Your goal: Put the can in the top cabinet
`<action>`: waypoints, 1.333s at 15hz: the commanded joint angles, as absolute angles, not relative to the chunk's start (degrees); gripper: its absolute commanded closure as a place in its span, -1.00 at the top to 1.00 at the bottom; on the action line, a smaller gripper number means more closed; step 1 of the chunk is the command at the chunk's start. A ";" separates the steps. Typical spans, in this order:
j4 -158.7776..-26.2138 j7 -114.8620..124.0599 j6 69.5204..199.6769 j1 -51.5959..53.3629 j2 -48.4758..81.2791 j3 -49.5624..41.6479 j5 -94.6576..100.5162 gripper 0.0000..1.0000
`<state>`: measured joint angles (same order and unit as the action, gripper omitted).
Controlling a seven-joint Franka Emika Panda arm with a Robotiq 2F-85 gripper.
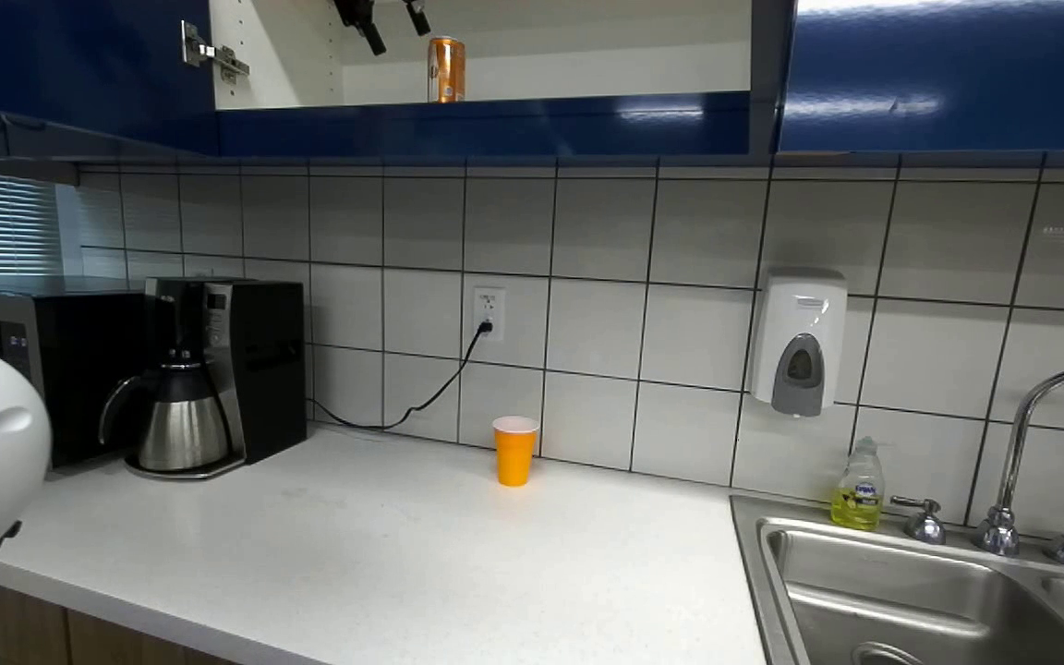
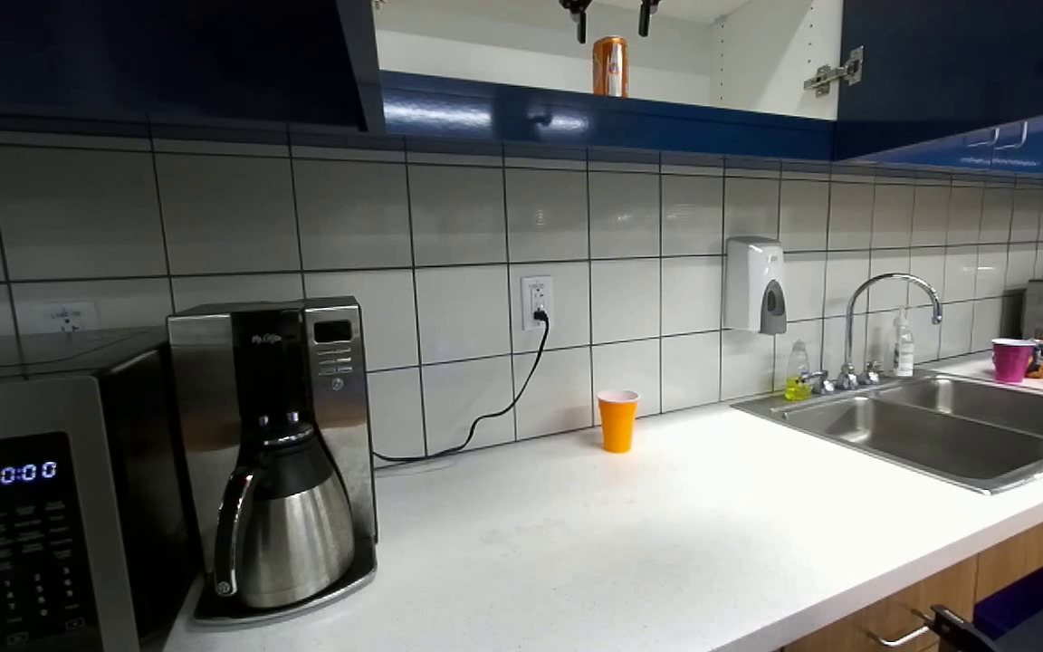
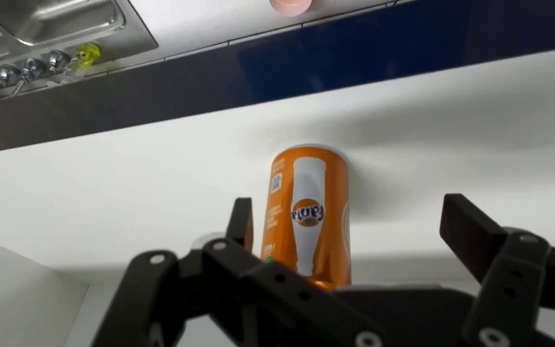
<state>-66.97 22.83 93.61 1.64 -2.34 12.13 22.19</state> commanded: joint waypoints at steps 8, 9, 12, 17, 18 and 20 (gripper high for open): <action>-98.52 21.75 98.81 3.67 -24.67 11.15 18.08 1.00; -101.27 22.07 99.62 3.76 -26.11 11.41 17.88 1.00; -109.95 22.19 103.52 4.25 -30.05 11.43 17.59 1.00; -121.32 21.93 108.10 4.42 -33.57 11.83 17.12 1.00; -123.05 21.86 108.76 4.43 -33.92 11.90 17.06 1.00; -125.98 21.86 109.97 4.45 -34.59 12.07 17.02 1.00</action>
<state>-120.90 22.83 107.31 4.42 -31.80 12.04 18.06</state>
